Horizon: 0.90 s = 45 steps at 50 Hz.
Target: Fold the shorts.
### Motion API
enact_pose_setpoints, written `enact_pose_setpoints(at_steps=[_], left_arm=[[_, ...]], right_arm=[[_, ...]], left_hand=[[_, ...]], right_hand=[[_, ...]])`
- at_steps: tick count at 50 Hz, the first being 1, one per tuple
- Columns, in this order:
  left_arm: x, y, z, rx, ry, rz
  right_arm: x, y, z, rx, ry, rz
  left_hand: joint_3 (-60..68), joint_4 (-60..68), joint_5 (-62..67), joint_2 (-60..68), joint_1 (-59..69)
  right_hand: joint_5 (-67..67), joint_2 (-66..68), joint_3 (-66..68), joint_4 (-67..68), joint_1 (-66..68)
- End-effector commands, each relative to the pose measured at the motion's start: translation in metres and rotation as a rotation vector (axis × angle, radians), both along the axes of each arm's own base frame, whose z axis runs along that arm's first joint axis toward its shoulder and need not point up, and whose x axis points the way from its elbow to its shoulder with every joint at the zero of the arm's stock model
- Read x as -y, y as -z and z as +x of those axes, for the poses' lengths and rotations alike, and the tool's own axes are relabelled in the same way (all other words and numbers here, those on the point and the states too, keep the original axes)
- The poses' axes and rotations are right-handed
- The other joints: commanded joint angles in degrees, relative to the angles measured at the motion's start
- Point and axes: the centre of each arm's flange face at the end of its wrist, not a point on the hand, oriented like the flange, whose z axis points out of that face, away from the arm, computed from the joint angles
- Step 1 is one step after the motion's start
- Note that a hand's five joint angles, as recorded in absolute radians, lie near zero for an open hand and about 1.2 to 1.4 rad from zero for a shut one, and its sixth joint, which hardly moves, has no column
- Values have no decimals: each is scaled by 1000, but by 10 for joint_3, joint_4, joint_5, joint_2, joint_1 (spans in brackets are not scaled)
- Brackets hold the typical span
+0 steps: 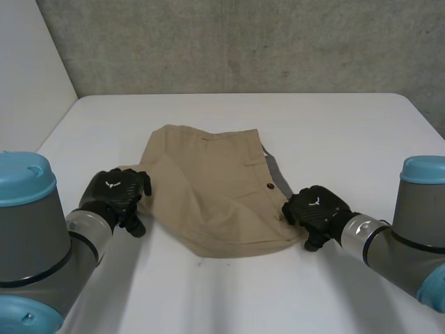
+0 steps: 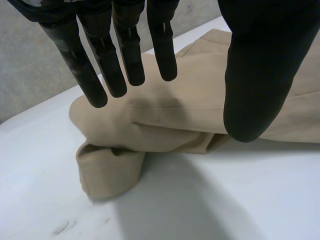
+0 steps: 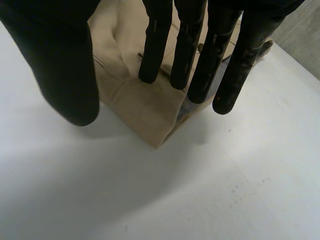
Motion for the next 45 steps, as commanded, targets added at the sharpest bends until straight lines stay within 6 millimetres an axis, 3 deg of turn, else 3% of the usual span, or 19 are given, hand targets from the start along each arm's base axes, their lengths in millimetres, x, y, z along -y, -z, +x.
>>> enact_pose_setpoints(at_steps=[1,3,16,21,31,36,45], left_arm=[[3,1,1,3,-7,1],[3,1,1,2,-6,0],[15,-4,-2,-35,52,-65],[37,-4,12,-28,79,-120],[64,-4,23,-42,236,-201],[78,12,30,-48,254,-184],[75,32,24,22,412,-181]], right_arm=[[12,1,5,25,-1,-76],[15,0,6,30,-1,-96],[26,-8,8,131,78,-56],[20,-19,4,163,106,-42],[16,-17,2,156,111,-30],[15,-15,2,149,109,-28],[14,-12,3,146,105,-19]], left_hand=[[35,31,34,33,33],[29,24,28,27,27],[35,31,34,33,33],[40,36,39,38,39],[42,38,41,40,40],[40,36,39,38,39],[39,34,38,37,37]], right_hand=[[327,307,307,308,372],[386,366,366,367,431],[386,366,366,367,431],[386,366,366,367,431],[386,366,366,367,431],[386,366,366,367,431],[386,366,366,367,431]])
